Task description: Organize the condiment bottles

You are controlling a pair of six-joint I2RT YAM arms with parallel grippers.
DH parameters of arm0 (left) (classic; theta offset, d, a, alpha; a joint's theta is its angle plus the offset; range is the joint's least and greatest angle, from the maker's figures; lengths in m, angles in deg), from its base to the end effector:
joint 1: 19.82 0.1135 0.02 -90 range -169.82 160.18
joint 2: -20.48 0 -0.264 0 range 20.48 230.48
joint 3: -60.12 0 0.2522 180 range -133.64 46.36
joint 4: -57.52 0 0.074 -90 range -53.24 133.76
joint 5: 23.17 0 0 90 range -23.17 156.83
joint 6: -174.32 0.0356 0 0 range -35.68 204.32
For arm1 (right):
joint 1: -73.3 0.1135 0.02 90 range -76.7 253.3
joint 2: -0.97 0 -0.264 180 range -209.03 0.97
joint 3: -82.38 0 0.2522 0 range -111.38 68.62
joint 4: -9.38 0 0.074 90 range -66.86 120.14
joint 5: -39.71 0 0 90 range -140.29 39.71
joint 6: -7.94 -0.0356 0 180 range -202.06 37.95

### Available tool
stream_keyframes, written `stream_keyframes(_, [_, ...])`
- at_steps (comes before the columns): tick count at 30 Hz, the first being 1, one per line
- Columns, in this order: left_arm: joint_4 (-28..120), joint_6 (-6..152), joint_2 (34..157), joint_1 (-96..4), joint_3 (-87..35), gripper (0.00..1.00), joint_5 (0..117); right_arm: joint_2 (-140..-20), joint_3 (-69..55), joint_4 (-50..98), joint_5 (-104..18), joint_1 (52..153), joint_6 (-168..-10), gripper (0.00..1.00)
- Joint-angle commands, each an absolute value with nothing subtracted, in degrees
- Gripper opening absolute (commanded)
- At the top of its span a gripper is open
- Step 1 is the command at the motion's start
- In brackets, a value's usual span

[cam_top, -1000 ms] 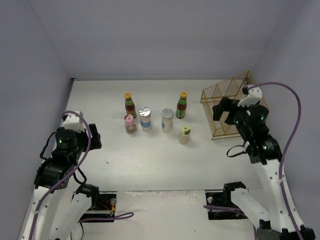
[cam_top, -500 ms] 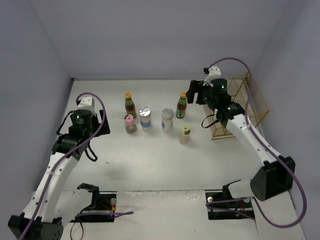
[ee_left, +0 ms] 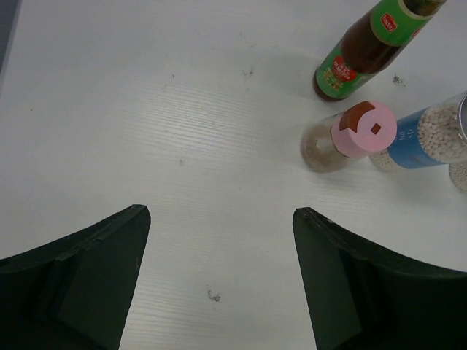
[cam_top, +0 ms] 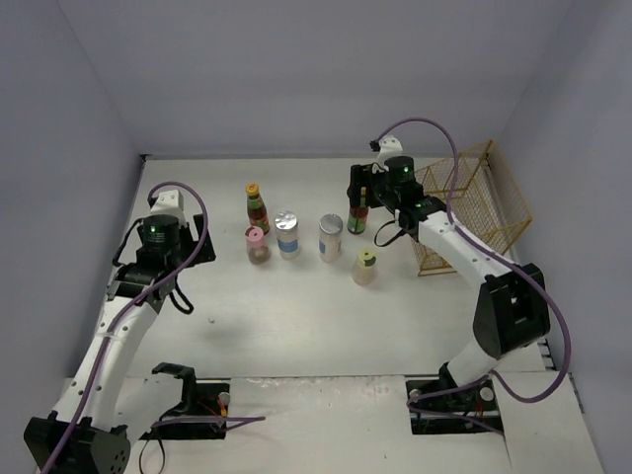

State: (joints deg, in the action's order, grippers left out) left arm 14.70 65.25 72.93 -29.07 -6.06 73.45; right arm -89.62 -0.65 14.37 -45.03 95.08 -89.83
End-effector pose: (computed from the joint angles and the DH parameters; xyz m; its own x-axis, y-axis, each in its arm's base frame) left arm 0.1977 -0.0280 0.3295 -0.4732 -0.2518 -0.8442 -0.0998 0.9674 -0.2325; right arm 0.3513 0.1439 0.3205 -0.2611 0.0406 -0.9645 -0.4211 0.8942 0.1517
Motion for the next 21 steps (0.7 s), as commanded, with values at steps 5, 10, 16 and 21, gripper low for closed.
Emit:
stream_keyframes(5, [18.1,65.9,71.5,-28.7,-6.4,0.8,74.6,-92.6,-4.9,8.1,-50.1,97.6,-87.8,0.66])
stream_keyframes(10, [18.0,65.9,71.5,-28.7,-6.4,0.8,74.5,-93.8,-4.9,7.5,-54.5,98.2,-87.2,0.58])
stream_keyframes(16, [18.0,65.9,71.3,-28.8,-6.4,0.8,74.2,-94.4,-4.9,6.8,-55.2,98.2,-86.8,0.48])
stream_keyframes(21, [18.1,65.8,71.3,-28.8,-6.3,0.8,74.0,-94.8,-4.9,6.4,-56.2,98.1,-85.8,0.39])
